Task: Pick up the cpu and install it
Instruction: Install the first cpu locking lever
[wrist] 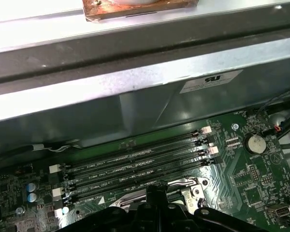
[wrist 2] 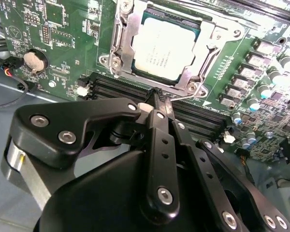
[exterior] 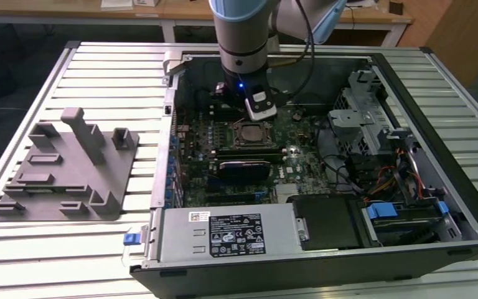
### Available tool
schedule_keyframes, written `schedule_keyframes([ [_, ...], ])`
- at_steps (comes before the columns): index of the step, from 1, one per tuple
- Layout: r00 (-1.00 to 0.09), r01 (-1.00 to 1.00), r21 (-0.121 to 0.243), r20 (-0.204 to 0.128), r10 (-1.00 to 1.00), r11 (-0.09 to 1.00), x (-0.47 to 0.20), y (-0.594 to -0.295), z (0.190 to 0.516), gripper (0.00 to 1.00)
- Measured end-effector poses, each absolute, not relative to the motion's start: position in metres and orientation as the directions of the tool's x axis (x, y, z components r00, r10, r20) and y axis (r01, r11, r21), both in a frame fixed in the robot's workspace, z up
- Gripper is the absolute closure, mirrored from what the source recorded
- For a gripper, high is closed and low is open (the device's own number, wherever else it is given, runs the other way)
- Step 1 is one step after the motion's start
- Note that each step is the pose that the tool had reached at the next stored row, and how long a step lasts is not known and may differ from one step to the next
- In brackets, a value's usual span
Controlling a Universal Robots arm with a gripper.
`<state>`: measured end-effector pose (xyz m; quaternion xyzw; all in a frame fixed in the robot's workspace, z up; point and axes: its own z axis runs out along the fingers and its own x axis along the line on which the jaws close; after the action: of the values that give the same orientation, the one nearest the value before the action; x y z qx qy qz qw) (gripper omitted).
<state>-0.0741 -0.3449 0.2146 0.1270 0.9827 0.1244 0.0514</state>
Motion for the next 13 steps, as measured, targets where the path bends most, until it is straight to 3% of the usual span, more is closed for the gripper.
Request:
schedule_keyframes([
  [13, -0.959, 0.229, 0.268, -0.102, 0.264, 0.936, -0.0741, -0.3449, 0.2073, 0.89],
])
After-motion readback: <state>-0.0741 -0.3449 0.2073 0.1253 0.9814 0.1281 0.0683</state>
